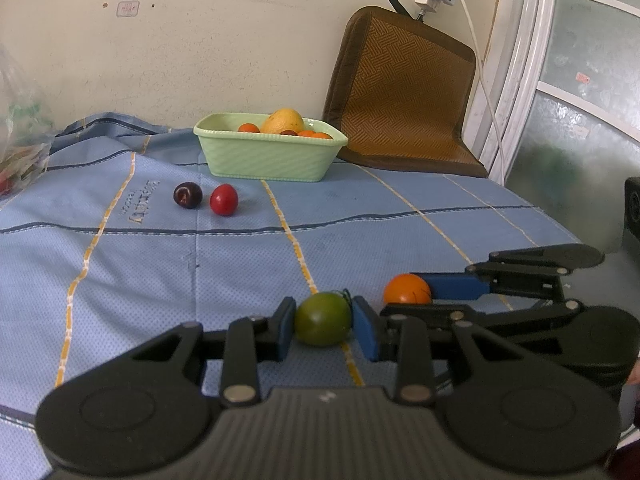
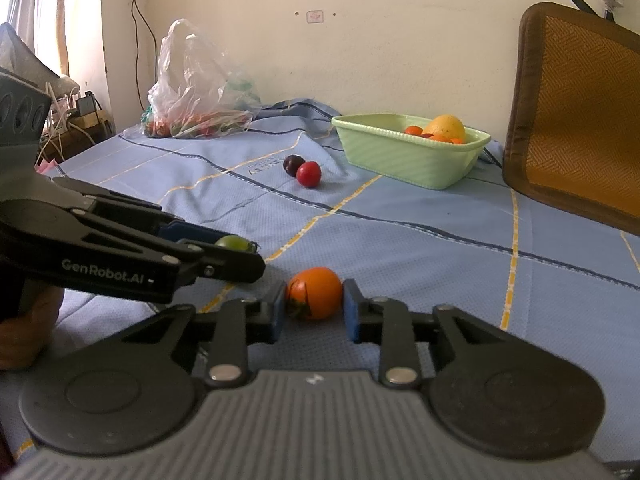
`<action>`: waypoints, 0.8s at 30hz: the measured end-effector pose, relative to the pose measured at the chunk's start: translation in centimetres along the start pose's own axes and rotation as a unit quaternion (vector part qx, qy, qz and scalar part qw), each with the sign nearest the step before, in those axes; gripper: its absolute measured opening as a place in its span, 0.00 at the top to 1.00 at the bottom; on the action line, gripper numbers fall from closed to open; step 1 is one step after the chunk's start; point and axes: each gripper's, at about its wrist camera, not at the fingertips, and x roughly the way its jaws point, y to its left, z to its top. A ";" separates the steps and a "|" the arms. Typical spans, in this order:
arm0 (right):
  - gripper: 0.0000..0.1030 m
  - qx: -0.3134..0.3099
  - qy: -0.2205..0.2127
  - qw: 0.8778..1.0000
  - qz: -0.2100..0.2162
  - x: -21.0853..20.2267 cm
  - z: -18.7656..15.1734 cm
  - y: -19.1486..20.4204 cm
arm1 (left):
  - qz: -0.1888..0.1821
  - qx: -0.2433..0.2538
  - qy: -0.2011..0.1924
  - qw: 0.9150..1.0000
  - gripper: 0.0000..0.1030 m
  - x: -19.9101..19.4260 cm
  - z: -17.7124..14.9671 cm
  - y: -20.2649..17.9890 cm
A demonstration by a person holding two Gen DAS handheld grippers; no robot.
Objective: Organize fruits
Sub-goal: 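Carry the green tomato and orange tomato into the green basket and open both tools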
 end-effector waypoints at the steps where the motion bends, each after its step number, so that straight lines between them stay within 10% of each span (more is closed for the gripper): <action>1: 0.68 0.001 0.001 1.000 0.000 0.0 0.0 0.0 | 0.000 0.000 0.000 1.000 0.71 0.0 0.0 0.0; 10: 0.69 0.002 -0.021 1.000 -0.007 -0.2 1.0 -0.7 | -0.036 -0.059 0.000 0.998 0.71 0.2 1.5 1.7; 18: 0.69 -0.001 -0.100 0.994 -0.042 3.6 7.7 -5.0 | -0.016 -0.047 -0.060 0.997 0.70 3.7 11.0 3.6; 24: 0.69 0.014 -0.104 0.992 -0.068 9.1 10.9 -8.1 | 0.023 -0.084 -0.034 0.996 0.71 10.7 15.8 6.8</action>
